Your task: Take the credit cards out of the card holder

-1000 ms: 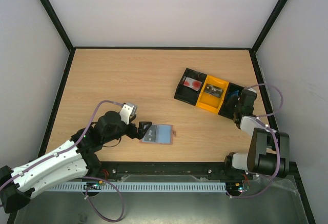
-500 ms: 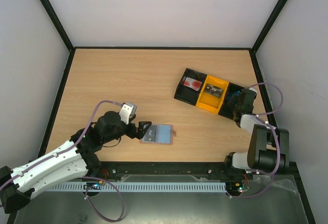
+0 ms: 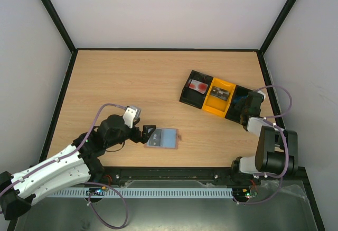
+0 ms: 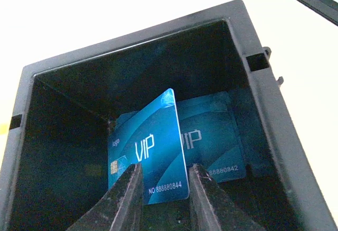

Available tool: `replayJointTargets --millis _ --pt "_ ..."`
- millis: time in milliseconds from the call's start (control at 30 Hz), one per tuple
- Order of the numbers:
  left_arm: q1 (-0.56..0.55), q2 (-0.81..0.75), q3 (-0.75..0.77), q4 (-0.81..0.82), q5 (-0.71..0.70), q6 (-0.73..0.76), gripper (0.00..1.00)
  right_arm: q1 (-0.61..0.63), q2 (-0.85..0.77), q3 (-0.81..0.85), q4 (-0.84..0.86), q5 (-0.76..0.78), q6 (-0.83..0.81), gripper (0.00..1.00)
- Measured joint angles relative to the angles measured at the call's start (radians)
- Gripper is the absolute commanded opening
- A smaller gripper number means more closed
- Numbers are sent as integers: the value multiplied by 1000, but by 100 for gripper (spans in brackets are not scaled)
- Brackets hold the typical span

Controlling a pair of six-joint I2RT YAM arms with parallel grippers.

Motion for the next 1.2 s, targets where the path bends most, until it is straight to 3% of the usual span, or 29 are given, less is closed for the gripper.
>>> replayJointTargets --millis 167,400,700,1000,1200 --pt "0 -3 0 0 0 0 100 0 -16 10 -20 15 16 29" --pt "0 -3 0 0 0 0 100 0 -5 171 -177 26 71 42" --pt "0 8 0 1 -16 -9 100 0 0 270 -360 23 171 45" --pt "0 85 5 -14 -69 -66 100 60 -256 235 -422 -109 272 48" --pt "21 160 15 -24 -19 -128 96 132 -398 199 -457 -192 311 48"
